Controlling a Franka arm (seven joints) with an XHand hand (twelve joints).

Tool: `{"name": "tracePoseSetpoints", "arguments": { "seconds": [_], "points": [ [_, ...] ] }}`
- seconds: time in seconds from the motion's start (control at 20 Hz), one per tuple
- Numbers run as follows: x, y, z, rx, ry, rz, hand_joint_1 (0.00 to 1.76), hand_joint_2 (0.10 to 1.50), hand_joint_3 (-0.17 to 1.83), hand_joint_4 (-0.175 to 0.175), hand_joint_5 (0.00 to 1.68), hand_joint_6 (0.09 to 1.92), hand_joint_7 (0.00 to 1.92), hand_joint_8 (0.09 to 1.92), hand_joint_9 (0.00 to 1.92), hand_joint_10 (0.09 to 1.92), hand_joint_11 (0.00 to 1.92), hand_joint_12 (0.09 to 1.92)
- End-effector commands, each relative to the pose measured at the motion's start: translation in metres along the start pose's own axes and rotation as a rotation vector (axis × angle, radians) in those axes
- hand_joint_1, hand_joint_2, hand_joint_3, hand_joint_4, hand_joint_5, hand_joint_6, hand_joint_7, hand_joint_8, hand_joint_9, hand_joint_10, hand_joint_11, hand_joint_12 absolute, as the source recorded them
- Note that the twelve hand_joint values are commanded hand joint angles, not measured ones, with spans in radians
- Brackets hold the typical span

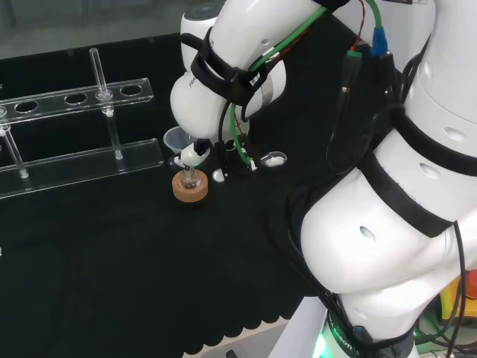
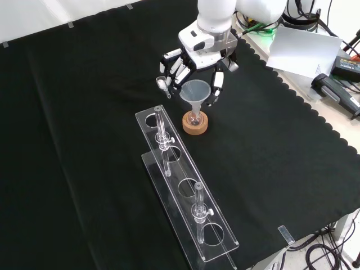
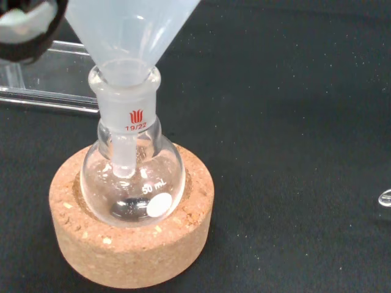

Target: Place the funnel on the round-bottom flask.

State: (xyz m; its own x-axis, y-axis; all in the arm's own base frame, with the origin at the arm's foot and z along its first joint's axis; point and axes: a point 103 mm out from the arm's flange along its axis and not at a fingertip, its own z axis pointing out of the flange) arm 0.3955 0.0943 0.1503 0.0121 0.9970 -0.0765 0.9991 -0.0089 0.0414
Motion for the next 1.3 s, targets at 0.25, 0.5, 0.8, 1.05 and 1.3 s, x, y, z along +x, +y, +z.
{"name": "tracePoseSetpoints", "arguments": {
  "seconds": [0.25, 0.5, 0.8, 1.05, 1.3],
  "points": [
    [0.0012, -0.0008, 0.0006, 0.004, 0.011, 0.004, 0.86, 0.49, 0.68, 0.129, 0.88, 0.64, 1.17, 0.43, 0.82, 0.32, 0.0, 1.32],
    [0.0053, -0.0045, 0.0025, 0.014, 0.019, 0.002, 0.86, 0.49, 0.68, 0.128, 0.88, 0.64, 1.17, 0.43, 0.82, 0.32, 0.0, 1.32],
    [0.0058, -0.0054, 0.0035, 0.026, 0.022, 0.008, 0.86, 0.49, 0.69, 0.125, 0.87, 0.64, 1.17, 0.43, 0.82, 0.32, 0.0, 1.31],
    [0.0062, -0.0054, 0.0045, 0.058, 0.014, 0.003, 0.82, 0.48, 0.69, 0.083, 0.74, 0.62, 1.11, 0.41, 0.8, 0.31, 0.0, 1.3],
    [0.0065, -0.0057, 0.0059, 0.088, 0.011, -0.005, 0.78, 0.47, 0.66, 0.036, 0.59, 0.43, 0.97, 0.37, 0.74, 0.33, 0.0, 1.23]
  ]
}}
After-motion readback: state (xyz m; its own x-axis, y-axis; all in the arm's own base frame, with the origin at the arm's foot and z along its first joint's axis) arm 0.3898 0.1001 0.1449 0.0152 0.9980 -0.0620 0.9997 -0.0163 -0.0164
